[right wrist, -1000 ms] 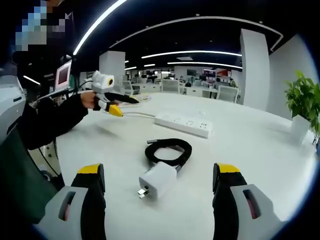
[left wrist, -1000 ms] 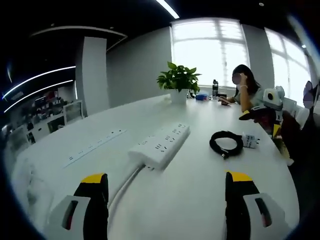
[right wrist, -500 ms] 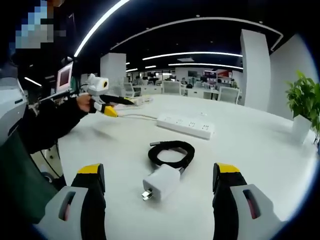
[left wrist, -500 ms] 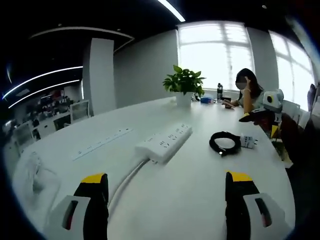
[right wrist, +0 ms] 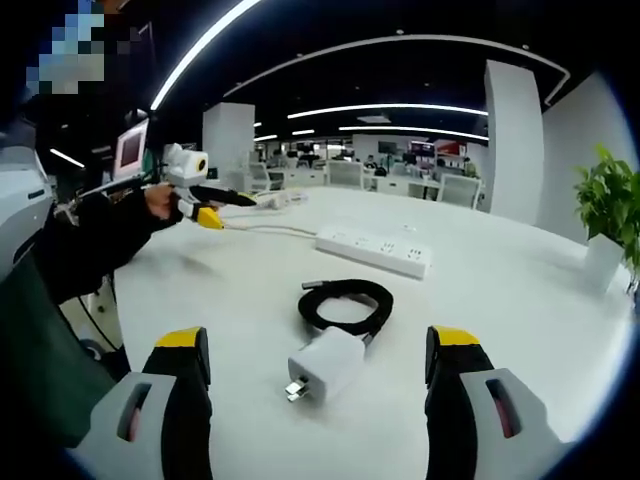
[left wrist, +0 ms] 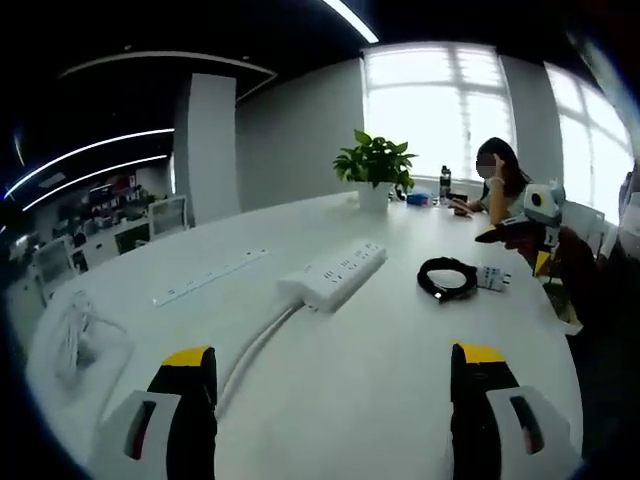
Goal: Straighten the power strip on the desk, plug the charger into it
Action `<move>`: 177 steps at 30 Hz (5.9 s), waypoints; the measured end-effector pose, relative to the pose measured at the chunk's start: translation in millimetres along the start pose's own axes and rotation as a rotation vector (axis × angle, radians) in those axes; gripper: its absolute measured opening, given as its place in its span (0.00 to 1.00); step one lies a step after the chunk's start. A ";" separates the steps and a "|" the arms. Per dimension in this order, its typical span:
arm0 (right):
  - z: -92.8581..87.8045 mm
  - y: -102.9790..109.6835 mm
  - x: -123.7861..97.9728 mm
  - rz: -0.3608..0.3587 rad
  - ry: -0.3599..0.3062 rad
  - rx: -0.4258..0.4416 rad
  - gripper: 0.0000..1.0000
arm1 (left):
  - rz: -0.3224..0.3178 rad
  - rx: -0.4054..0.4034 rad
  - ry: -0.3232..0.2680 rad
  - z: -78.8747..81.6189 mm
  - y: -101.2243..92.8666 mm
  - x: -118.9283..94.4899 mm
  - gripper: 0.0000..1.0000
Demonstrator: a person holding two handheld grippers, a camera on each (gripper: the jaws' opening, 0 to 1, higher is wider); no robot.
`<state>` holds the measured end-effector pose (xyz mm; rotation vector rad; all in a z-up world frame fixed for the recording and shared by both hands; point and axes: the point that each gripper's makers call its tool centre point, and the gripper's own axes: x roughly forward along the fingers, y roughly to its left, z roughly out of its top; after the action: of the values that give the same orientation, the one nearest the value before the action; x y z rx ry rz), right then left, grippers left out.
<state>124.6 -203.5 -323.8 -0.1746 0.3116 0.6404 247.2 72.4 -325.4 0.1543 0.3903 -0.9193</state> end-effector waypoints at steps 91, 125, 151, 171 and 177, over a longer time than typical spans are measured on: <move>-22.4 -2.1 26.9 -0.154 -0.007 0.057 0.49 | -0.059 -0.055 -0.024 -9.2 -8.8 0.5 0.99; -21.6 -14.7 27.3 -0.329 -0.029 0.116 0.34 | -0.059 -0.042 -0.029 -13.5 -9.0 -0.2 0.99; -21.3 -16.9 22.5 -0.325 -0.045 0.112 0.28 | -0.066 -0.045 -0.028 -15.5 -12.0 -0.2 0.99; -20.6 -15.3 22.5 -0.327 -0.045 0.104 0.28 | -0.071 -0.049 -0.026 -16.1 -12.4 0.9 0.99; -20.7 -14.7 22.5 -0.320 -0.046 0.093 0.29 | -0.077 -0.047 -0.028 -15.5 -13.2 1.4 0.99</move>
<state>145.8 -207.8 -349.9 -0.1166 0.2618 0.3121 233.3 68.0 -339.7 0.0842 0.3937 -0.9863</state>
